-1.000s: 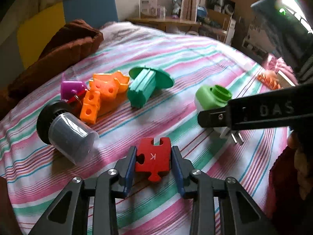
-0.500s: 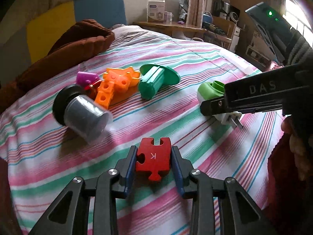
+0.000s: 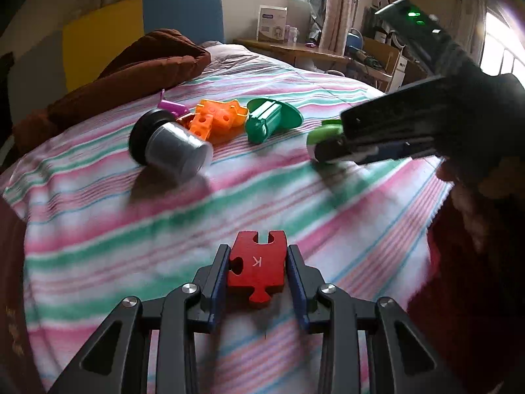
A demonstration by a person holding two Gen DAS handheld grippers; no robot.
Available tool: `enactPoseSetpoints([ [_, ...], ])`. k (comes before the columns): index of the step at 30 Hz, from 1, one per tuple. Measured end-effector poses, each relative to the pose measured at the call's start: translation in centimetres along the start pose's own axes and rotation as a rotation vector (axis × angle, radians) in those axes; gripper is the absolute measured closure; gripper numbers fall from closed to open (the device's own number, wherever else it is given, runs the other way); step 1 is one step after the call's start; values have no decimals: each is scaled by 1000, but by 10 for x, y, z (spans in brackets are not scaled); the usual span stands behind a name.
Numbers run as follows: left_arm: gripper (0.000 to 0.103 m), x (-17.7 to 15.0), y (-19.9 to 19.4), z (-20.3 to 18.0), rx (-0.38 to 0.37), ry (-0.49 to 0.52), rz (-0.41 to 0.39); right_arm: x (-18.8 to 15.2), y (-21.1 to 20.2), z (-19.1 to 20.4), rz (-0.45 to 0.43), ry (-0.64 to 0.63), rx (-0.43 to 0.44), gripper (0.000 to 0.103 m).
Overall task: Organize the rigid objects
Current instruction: 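Release the red puzzle piece in the tray while the right tool grips the plug toy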
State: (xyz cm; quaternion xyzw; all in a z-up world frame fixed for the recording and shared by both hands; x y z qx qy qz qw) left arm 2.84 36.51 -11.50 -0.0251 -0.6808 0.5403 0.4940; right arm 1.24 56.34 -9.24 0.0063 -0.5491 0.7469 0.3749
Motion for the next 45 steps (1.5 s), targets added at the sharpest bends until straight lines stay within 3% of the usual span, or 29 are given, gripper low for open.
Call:
enactPoseSetpoints([
  [12,69,-25,-36,23,-24,-48,1,-7,-3,14,2,-59,-3,49],
  [28,69,-25,-108,77,-46,-187,-100,-11,-3,35,-7,-155,15,50],
  [39,69,-44,-133,146,33,-337,-117,-15,-2,43,2,-180,39,50],
  [45,69,-52,-128,185,102,-410,-82,-16,-5,47,-12,-184,58,51],
])
Point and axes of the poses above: each gripper's, at about its wrist camera, not at the fingertips, and y roughly the way its jaws point, z to its left, x to its top, the point moved 1 cm from there along y, roughly the way its jaws point, and after that the axes turned 11 degrees about x, right-handed, at the moved point
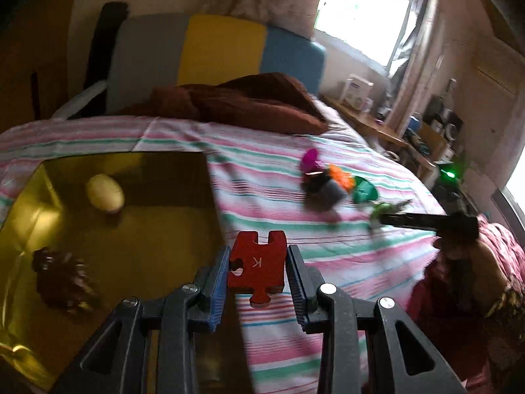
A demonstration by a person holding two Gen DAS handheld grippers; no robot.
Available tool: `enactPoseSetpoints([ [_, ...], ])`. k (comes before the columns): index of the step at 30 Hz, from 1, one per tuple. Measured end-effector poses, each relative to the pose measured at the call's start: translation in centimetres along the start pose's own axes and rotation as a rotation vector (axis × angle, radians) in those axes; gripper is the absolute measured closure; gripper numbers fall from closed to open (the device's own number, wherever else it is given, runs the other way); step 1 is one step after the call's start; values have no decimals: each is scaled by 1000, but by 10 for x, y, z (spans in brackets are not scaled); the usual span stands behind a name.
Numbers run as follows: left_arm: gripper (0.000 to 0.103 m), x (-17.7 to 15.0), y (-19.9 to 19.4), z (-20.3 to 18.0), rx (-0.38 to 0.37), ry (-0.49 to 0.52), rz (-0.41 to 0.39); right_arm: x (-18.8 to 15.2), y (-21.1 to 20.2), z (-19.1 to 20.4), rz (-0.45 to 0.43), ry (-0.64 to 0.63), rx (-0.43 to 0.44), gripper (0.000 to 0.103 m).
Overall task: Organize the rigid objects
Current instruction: 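Release the red puzzle piece in the tray while the right tool grips the plug toy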
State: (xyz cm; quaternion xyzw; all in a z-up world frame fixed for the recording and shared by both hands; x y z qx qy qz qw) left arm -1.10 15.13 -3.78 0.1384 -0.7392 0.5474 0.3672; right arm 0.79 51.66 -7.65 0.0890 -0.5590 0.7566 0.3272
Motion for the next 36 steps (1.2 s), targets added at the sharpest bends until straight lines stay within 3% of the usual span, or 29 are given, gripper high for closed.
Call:
enactPoseSetpoints([
  [5,69,11,22,35,74,-63,60,1,-2,5,-16,-29,-5,54],
  [11,69,31,45,63,87,-142,112,3,-1,2,-19,-17,3,54],
  [17,69,48,70,60,111,-126,155,2,-1,0,-15,1,16,53],
  [24,69,58,95,64,161,-129,220,6,7,-1,-8,-8,-32,52],
  [28,69,62,108,67,181,-128,251,11,5,-3,-33,3,-50,36],
  [36,69,61,135,79,198,-185,327,24,7,-15,-78,73,-70,36],
])
Point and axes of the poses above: each gripper's, at about its wrist camera, not at the fingertips, and y roughly the way its jaws point, z to its left, x to its top, the point moved 1 cm from there along y, roughly the way its jaws point, and after that the axes turned 11 degrees about x, right-handed, at the moved point
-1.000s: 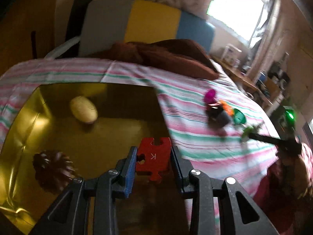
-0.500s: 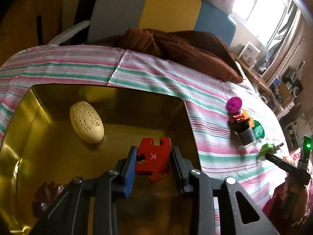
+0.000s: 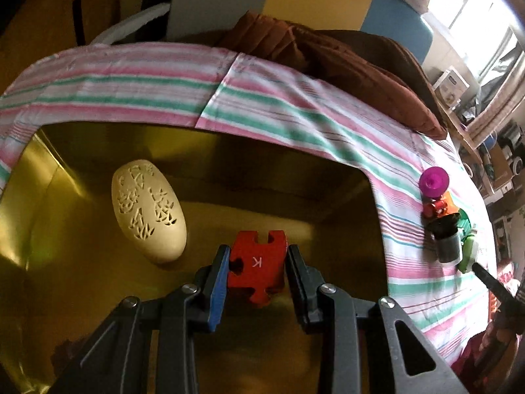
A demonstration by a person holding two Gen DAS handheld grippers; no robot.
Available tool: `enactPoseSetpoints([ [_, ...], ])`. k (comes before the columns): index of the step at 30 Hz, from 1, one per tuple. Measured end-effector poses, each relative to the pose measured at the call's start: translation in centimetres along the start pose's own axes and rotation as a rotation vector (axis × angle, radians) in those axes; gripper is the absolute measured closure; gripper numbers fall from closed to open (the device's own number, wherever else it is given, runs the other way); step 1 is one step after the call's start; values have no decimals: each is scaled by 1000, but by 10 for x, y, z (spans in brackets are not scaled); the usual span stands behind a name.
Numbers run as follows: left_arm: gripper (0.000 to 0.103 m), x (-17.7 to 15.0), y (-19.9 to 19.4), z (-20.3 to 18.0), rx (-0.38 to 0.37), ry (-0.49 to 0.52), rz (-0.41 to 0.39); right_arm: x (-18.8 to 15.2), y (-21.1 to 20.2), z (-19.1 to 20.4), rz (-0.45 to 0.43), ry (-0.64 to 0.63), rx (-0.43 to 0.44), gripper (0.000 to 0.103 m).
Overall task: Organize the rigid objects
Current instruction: 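Release the red puzzle piece in the tray while the right tool grips the plug toy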
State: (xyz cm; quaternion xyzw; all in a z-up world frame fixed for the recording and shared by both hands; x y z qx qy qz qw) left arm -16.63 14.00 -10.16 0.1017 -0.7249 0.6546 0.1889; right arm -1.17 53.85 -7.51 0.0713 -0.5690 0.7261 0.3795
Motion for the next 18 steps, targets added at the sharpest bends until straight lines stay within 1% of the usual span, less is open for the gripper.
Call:
enactPoseSetpoints([
  [2,69,0,1,0,-10,5,1,8,4,-4,-22,49,36,36],
  [5,68,-1,0,0,-36,9,23,14,21,-10,-6,109,49,36],
  [6,68,-2,-3,0,-39,10,24,15,25,-10,1,116,49,37],
  [7,68,-3,-7,0,-43,12,18,15,30,-10,9,122,48,42],
  [10,67,-8,-23,2,-54,12,-31,16,37,-7,22,119,52,44],
  [13,67,-21,-45,4,-59,7,-107,14,35,-6,21,99,43,44],
  [18,67,-44,-62,17,-74,-30,-154,14,26,-4,-5,100,59,45],
])
Point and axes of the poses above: each gripper's, at about its wrist camera, not at the fingertips, and y roughly the way its jaws point, z to its left, x to its top, the point moved 1 cm from there along y, roughly the way its jaws point, and after that the axes turned 11 degrees about x, right-handed, at the moved point
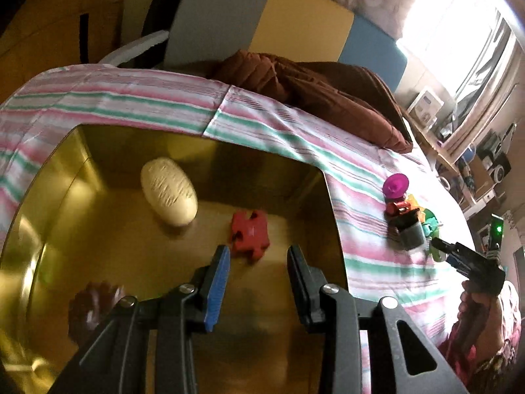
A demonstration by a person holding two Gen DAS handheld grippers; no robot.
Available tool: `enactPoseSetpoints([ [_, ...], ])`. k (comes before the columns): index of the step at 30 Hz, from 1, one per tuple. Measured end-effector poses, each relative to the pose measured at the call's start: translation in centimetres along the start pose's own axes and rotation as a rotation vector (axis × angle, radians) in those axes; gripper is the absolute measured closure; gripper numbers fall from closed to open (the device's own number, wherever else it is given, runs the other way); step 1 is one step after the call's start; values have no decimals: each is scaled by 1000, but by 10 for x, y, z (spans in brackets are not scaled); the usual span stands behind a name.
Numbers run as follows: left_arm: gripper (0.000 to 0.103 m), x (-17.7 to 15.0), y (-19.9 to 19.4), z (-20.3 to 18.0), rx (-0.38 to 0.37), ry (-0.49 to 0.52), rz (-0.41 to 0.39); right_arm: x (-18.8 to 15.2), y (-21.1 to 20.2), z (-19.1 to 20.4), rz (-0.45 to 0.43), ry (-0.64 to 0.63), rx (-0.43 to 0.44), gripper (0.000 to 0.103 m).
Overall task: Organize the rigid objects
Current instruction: 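Release the red puzzle piece in the tray while the right tool grips the plug toy, then carry the green plug toy into the gold tray with the right tool and release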
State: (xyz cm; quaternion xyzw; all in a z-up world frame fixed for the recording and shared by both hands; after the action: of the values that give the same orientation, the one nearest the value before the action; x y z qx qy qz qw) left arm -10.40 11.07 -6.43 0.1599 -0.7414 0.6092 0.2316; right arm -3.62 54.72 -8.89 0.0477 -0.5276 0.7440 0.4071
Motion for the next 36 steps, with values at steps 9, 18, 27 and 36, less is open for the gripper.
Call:
enactPoseSetpoints([
  [9,67,-38,-29,17,-55,-17,-25,-13,-14,12,1,18,144,45],
  [18,67,-57,-37,17,-49,32,-38,-30,-19,28,55,37,250,47],
  [27,67,-64,-42,24,-71,25,-47,-51,-26,60,94,30,340,47],
  [36,67,-65,-58,44,-64,-35,-93,-60,-45,136,101,-88,463,47],
])
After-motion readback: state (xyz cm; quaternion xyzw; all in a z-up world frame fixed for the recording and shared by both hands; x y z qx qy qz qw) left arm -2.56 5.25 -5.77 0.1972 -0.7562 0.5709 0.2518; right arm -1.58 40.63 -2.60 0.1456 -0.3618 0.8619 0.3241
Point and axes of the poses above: each gripper's, at about its wrist camera, not at the fingertips, and y roughly the way its jaws point, z to its left, x to its top, the point moved 1 cm from there along y, roughly the way its jaws point, and after that the axes turned 11 degrees about x, right-handed, at the moved point
